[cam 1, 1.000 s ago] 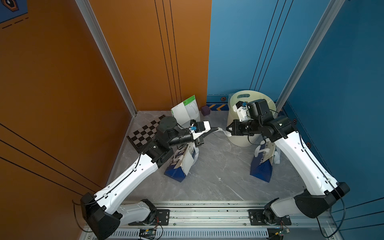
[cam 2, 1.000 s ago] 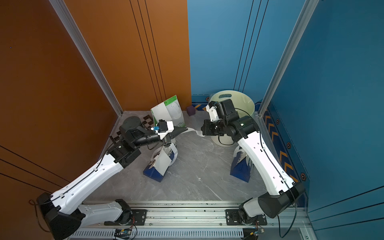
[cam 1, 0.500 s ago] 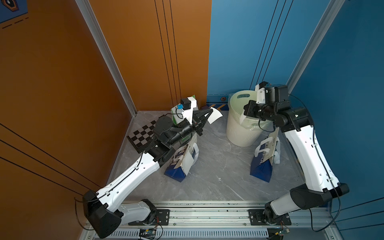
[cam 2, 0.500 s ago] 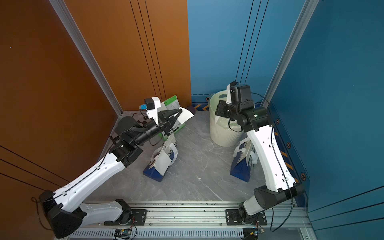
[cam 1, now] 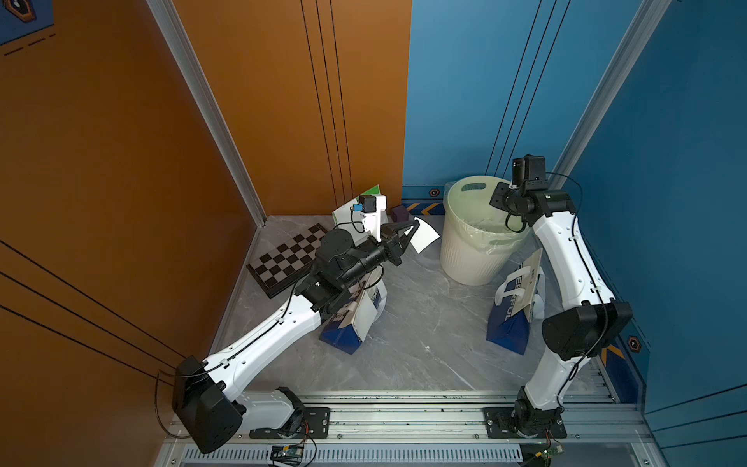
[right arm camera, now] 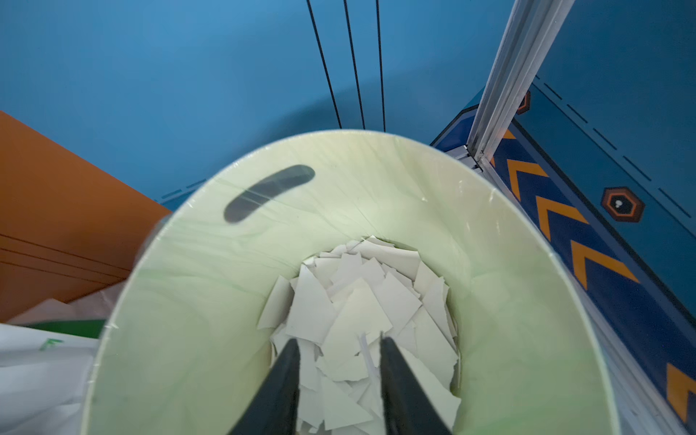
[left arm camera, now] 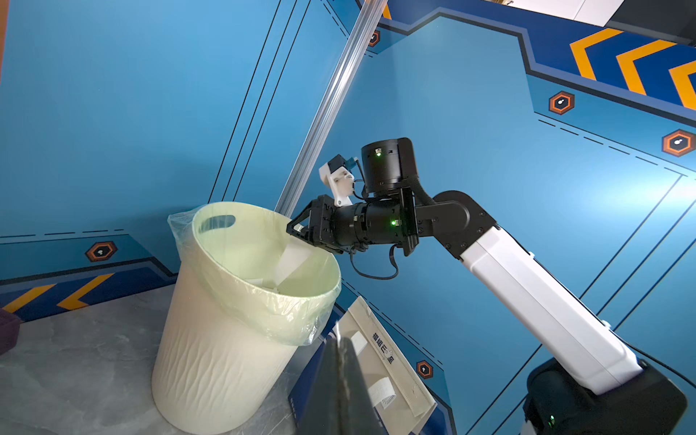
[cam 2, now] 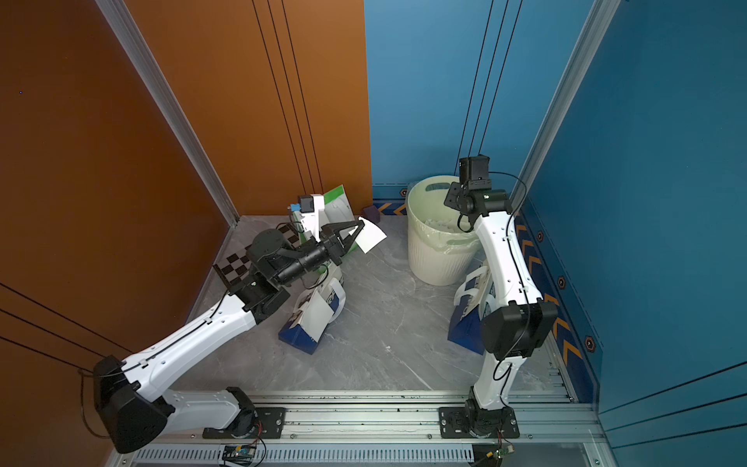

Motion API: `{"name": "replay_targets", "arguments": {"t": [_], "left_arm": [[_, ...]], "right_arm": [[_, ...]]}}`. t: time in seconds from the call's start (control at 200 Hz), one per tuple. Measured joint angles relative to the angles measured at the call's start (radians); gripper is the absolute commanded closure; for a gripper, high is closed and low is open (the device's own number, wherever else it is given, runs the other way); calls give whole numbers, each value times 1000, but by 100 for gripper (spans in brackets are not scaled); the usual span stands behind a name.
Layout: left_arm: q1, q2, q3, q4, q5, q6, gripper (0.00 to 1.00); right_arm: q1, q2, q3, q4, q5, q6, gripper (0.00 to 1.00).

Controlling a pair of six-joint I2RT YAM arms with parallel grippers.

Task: Shred takeout receipts and throw away
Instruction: Place the takeout receipt in the trash bin.

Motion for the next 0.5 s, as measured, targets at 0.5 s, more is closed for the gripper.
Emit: {"name": "replay_targets", "arguments": {"t": [0.5], "left_arm": [[27, 59, 9, 49, 80, -60, 100]], "right_arm": [[11, -364, -70, -21, -311, -117, 28]]}}
